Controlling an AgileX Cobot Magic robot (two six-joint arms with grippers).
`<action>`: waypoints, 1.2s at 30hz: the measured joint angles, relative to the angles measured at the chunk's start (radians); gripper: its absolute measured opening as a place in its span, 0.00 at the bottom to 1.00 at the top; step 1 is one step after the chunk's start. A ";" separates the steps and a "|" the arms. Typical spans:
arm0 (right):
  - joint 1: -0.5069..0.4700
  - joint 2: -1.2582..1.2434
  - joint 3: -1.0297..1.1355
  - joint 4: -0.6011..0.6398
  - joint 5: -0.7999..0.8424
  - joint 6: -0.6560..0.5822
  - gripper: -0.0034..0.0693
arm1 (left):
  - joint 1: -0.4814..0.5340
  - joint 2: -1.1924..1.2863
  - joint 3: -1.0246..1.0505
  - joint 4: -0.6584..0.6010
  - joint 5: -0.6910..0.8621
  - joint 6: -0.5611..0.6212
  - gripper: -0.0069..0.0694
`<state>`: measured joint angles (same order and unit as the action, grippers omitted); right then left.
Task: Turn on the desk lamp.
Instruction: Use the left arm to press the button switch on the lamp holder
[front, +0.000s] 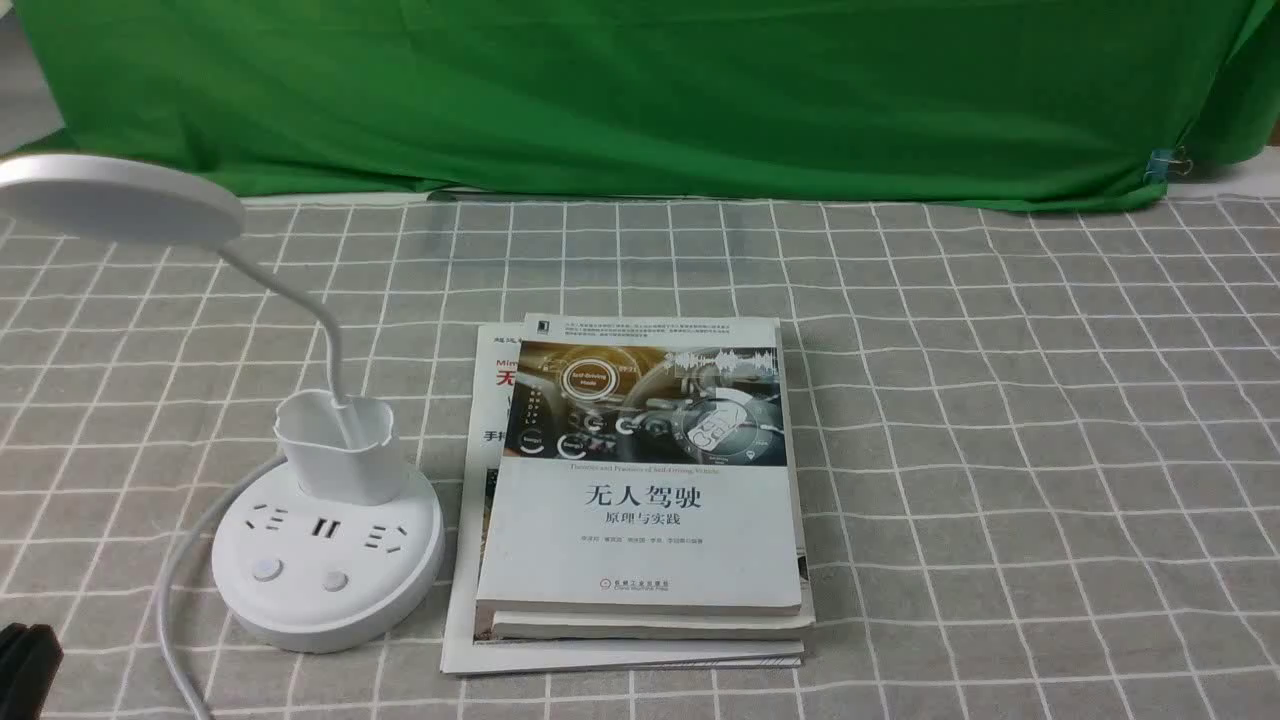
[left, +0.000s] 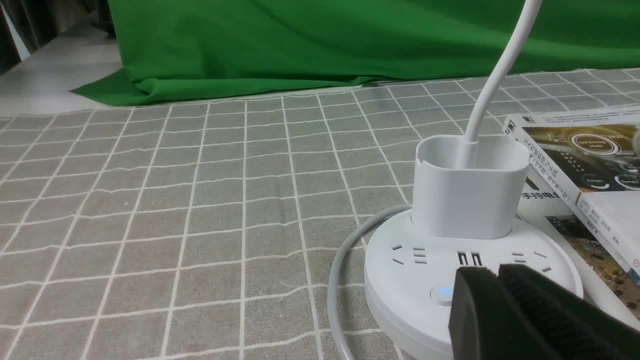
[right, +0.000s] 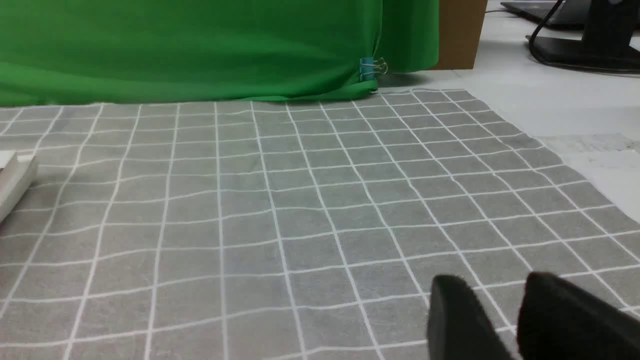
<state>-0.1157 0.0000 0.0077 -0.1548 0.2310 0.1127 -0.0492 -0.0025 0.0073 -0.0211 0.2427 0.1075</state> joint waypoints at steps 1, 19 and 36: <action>0.000 0.000 0.000 0.000 0.000 0.000 0.38 | 0.000 0.000 0.000 0.000 0.000 0.000 0.12; 0.000 0.000 0.000 0.000 0.000 -0.001 0.38 | 0.000 0.000 0.000 0.000 0.000 0.000 0.12; 0.000 0.000 0.000 0.000 0.000 0.000 0.38 | 0.000 0.000 0.000 0.000 -0.102 0.000 0.12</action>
<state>-0.1157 0.0000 0.0077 -0.1548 0.2310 0.1125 -0.0492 -0.0025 0.0073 -0.0211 0.1404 0.1078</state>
